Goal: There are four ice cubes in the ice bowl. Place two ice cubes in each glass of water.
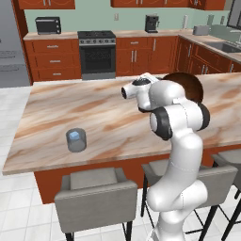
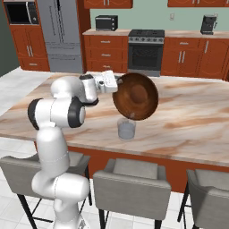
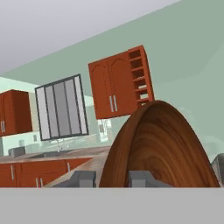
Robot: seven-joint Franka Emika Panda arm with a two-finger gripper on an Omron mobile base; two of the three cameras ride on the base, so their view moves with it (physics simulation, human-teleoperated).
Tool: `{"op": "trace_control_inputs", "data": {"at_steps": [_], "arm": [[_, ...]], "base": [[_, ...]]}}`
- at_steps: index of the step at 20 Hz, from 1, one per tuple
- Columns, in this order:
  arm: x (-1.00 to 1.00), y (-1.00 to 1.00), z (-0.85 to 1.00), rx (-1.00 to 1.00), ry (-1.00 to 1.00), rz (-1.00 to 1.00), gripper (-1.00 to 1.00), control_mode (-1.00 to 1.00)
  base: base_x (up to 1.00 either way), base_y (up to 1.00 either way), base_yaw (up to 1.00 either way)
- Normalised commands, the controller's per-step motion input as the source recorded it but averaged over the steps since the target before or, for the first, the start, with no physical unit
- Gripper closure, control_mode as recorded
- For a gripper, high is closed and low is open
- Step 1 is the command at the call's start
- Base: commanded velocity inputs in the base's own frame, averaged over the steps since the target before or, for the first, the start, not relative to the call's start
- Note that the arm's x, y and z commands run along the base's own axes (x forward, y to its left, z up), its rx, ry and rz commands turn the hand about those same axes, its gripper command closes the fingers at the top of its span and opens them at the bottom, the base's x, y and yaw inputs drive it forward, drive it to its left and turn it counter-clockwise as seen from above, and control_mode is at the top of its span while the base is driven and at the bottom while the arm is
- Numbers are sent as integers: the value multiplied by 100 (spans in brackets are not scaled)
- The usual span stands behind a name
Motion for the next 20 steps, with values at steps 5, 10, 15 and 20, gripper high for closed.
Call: {"op": "trace_control_inputs", "data": {"at_steps": [5,10,15,20], "arm": [[1,0,-50,9,-32,0,100,-100],[11,0,-37,13,-41,0,100,-100],[3,-6,-48,13,-58,0,100,-100],[0,-26,-67,11,-72,0,100,-100]], "base": [[0,0,0],[0,0,0],[0,0,0],[0,0,0]]}}
